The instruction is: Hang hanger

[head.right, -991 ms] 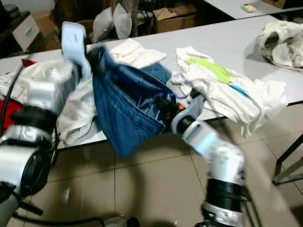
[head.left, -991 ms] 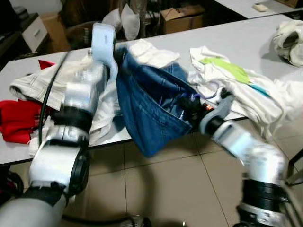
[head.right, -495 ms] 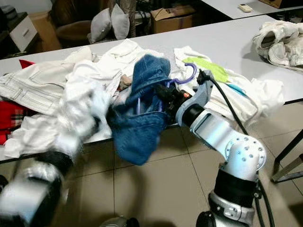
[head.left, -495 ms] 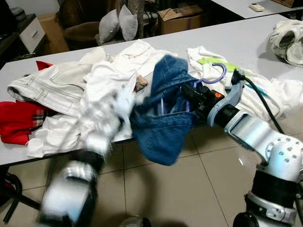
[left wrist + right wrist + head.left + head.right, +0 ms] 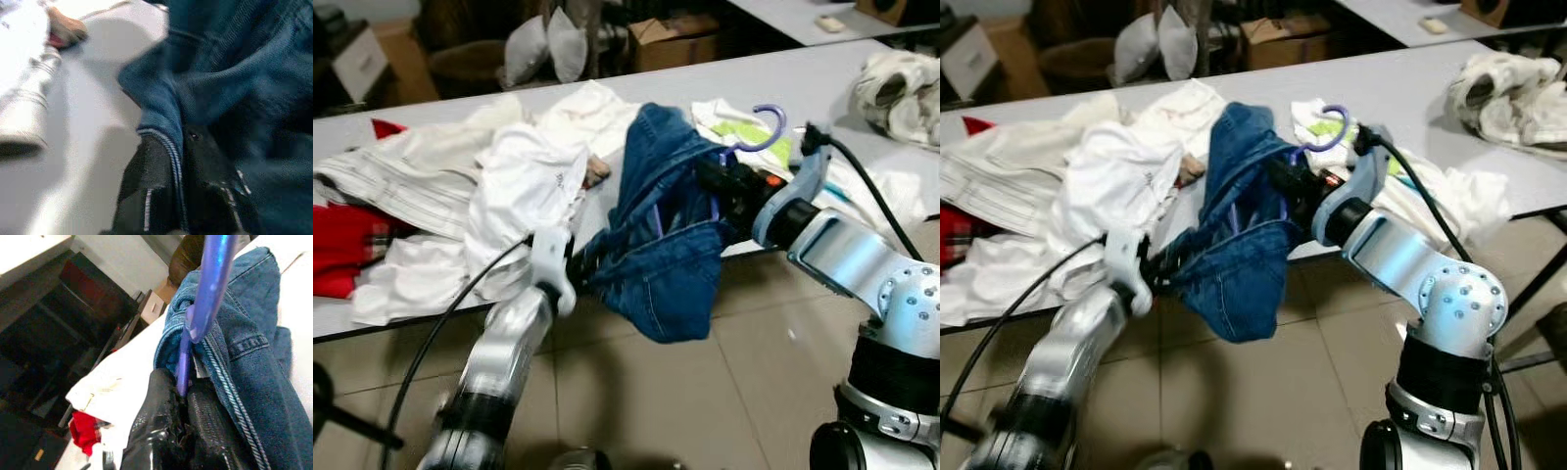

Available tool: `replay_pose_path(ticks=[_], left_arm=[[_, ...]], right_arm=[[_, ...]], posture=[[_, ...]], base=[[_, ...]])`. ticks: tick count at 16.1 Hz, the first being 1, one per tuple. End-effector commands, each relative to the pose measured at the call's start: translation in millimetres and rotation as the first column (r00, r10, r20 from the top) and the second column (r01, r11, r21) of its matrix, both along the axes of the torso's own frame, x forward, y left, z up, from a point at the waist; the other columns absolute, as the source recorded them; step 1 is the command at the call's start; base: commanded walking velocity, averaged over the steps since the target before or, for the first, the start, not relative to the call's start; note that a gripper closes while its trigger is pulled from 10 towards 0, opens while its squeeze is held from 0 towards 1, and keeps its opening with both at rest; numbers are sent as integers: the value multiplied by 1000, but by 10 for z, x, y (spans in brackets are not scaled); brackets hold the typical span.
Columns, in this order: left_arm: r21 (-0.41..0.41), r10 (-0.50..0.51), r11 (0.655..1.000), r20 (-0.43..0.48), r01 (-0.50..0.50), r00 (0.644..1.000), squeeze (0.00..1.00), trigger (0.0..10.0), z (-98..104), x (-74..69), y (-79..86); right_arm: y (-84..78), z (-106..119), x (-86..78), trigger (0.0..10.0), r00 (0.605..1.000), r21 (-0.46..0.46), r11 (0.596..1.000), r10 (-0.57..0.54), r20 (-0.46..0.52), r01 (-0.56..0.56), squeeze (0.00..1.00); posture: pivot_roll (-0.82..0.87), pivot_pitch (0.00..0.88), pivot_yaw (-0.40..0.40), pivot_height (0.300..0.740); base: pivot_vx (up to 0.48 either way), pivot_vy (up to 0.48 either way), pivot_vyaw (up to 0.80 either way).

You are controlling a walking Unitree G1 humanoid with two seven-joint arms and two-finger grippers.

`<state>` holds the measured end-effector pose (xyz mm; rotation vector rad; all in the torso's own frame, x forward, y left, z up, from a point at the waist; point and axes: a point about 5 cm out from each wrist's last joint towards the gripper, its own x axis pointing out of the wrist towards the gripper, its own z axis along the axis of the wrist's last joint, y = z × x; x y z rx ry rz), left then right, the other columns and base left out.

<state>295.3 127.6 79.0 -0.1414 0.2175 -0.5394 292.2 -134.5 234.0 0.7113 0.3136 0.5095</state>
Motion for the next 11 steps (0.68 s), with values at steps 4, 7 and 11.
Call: replay_pose_path(ticks=[4,7,11], left_arm=[[-30,-19,999,-9,18,1000,1000,10000,105,-180,57],[-39,10,999,-35,-11,999,1000,10000,98,-312,199],[-122,-45,992,-30,41,999,1000,10000,313,-818,483]], right_arm=[[78,105,-54,10000,993,28,995,97,67,-99,0],[86,84,-86,10000,989,8,991,131,75,-132,0],[82,-10,-273,10000,967,-68,969,243,71,-239,0]], posture=[[-92,0,49,740],[-91,0,52,740],[-95,0,64,740]], base=[[0,0,0],[0,0,0],[0,0,600]])
